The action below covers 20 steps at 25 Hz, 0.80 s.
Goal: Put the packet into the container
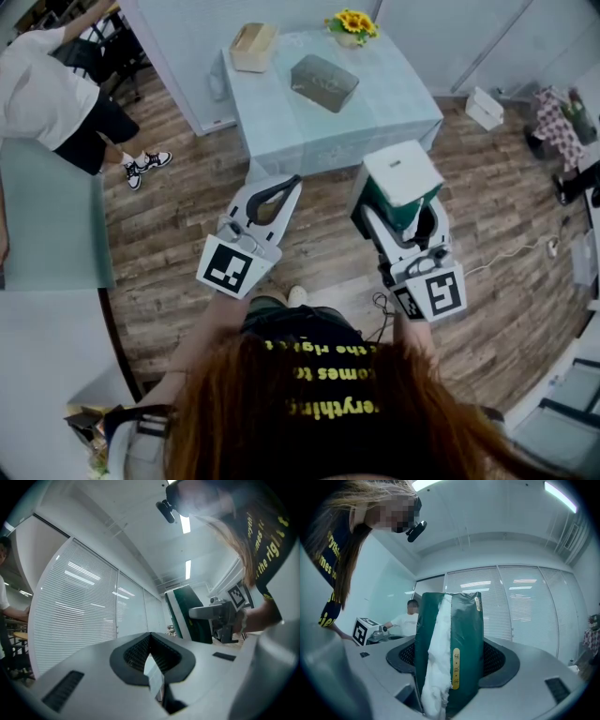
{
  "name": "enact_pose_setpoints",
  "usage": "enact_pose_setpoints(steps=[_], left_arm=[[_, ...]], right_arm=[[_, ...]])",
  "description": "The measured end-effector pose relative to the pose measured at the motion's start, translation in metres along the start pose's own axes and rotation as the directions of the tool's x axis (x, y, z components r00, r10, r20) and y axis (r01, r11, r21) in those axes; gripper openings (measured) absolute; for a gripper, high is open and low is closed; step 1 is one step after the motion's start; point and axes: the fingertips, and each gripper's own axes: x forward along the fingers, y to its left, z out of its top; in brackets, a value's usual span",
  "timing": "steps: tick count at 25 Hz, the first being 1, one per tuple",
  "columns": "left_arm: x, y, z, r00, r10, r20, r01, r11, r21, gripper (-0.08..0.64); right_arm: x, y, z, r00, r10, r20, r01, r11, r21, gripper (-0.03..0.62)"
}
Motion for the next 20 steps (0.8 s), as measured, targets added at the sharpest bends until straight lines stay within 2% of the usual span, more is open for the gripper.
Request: enact_pose_setpoints(steps=[14,20], left_arm=[[0.028,0.028,-0.011,1.0,-0.023,-0.01,0.023,1.0,0.002,0.002],[0.042,0.059,-0.015,0.999,-0.038,-0.008,0.038,0.999,-0.006,0.002]], right_arm=[[0.031,-0.021,-0.009,1.0,-0.018,0.002,0.018,1.0,0.01,0.354],[0.057,-0.031,-0.011,0.999,-0.051,0.006,0.051,0.999,0.002,0.354]])
